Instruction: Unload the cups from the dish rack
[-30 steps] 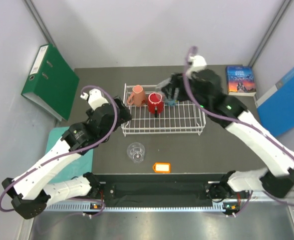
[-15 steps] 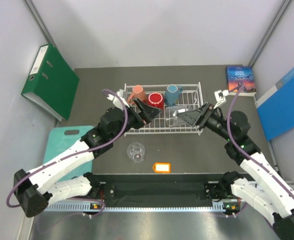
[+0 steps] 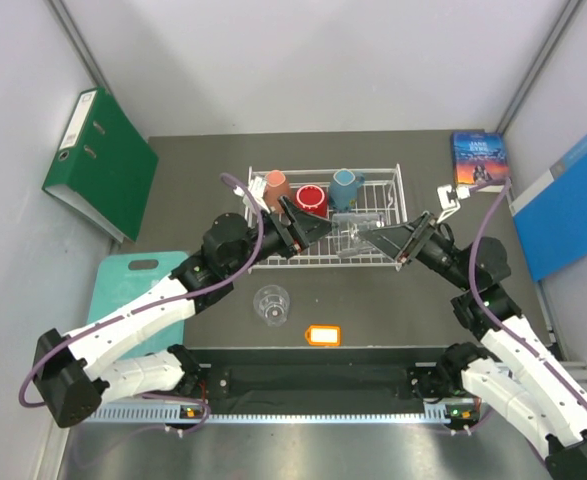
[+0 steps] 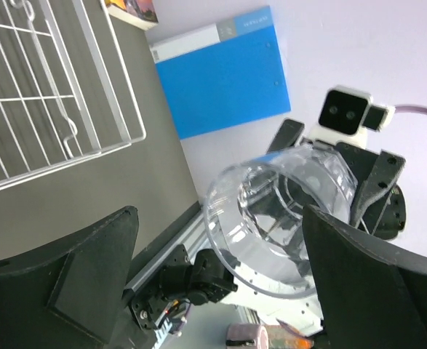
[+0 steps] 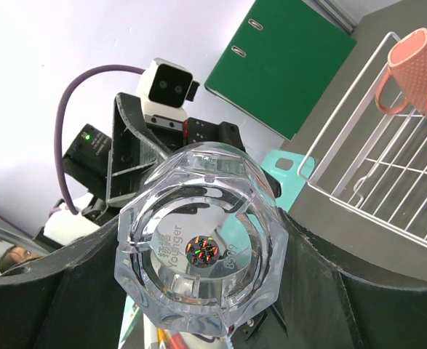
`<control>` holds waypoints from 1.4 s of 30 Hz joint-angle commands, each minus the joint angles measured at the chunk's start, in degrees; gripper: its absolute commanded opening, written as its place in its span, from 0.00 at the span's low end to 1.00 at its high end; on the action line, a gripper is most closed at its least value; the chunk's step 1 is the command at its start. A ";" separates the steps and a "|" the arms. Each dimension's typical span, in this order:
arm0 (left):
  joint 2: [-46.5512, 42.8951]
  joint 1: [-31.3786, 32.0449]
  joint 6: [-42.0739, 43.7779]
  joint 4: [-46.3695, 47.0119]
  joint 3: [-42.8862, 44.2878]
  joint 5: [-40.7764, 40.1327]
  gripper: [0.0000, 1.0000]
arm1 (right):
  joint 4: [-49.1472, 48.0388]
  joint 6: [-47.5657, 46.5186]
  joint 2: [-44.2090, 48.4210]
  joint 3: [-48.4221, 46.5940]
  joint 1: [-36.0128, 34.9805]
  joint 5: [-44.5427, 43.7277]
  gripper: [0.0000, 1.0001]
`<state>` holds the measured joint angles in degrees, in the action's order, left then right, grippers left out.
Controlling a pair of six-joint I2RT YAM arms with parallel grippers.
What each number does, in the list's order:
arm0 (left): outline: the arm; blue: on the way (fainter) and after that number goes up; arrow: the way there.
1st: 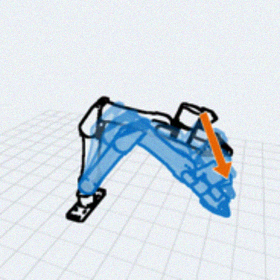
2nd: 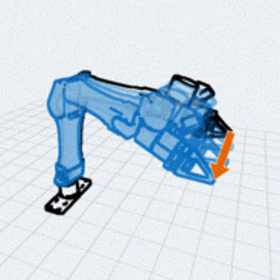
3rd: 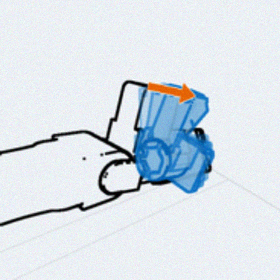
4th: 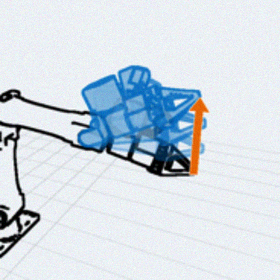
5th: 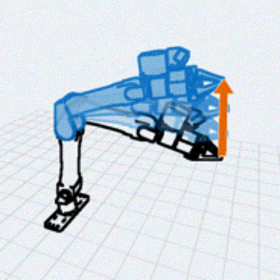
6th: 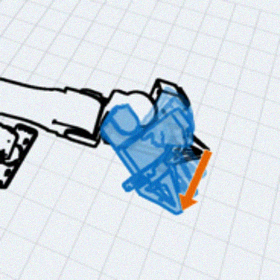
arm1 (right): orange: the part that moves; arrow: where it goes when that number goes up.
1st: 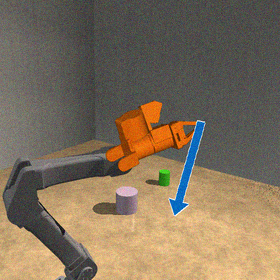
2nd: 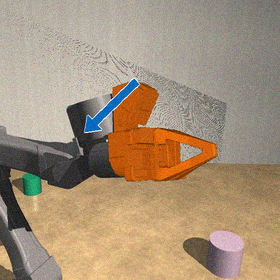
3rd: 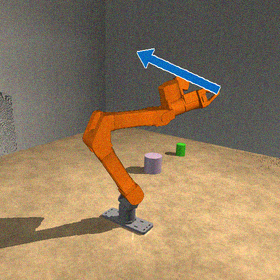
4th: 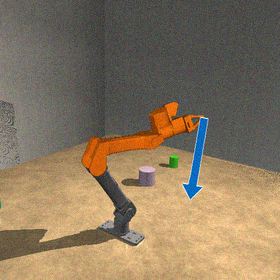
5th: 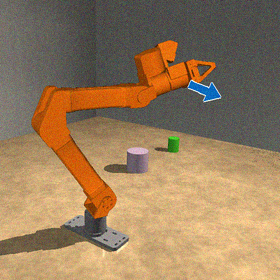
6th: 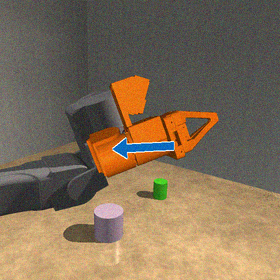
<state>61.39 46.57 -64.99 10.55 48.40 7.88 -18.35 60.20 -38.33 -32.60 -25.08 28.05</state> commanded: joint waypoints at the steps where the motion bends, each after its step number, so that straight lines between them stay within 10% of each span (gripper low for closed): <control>1: -4.06 0.10 0.92 0.02 1.70 -7.75 0.99 | -1.52 -0.44 3.78 -1.15 0.47 0.07 0.00; 9: -4.52 -0.34 3.03 -1.33 2.40 -10.00 0.99 | 3.76 -0.18 12.58 4.38 1.00 -2.31 0.00; 34: 1.80 -0.16 -3.47 14.32 0.64 11.81 0.93 | -21.10 4.74 -9.92 1.93 0.91 3.22 0.00; 37: 3.38 -0.07 -4.09 16.52 0.64 13.74 0.85 | -26.37 7.90 -12.64 2.71 1.00 4.90 0.00; 42: 5.76 0.28 -5.23 19.51 0.73 15.50 0.39 | -31.13 11.25 -13.62 4.21 0.91 5.08 0.00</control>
<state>65.78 46.35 -69.12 23.29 48.95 20.40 -39.51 68.73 -52.53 -27.73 -24.80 31.83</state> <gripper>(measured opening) 0.559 0.677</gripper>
